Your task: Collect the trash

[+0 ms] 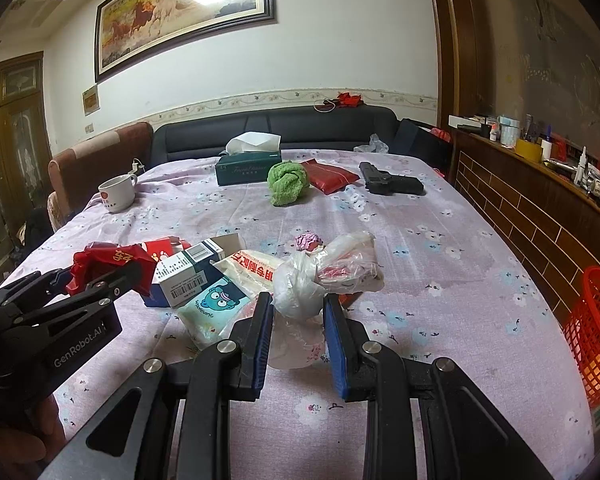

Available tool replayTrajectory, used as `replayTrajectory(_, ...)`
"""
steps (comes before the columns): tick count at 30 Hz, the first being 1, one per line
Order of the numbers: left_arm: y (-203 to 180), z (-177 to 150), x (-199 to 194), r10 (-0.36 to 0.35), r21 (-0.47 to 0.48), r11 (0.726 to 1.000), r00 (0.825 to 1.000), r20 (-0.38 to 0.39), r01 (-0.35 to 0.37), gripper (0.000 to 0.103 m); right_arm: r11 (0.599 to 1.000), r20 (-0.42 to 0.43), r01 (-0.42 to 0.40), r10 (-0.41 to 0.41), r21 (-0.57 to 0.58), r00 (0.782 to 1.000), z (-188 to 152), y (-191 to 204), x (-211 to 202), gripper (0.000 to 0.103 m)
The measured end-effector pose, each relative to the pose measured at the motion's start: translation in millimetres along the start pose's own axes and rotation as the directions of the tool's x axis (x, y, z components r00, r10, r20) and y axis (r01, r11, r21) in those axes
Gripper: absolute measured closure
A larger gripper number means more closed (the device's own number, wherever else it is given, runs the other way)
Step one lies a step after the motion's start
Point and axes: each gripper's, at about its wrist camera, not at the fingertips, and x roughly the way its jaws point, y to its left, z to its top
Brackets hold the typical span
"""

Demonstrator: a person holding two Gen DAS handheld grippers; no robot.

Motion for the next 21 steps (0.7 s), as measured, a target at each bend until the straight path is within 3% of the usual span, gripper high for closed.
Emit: replayTrajectory(21,0.2,0.0,-0.3,0.002,0.001,1.000,1.000,0.003,-0.002,0.060,1.000,0.006,0.006,-0.006,0.000,1.000,1.2,-1.5,-1.1,0.075)
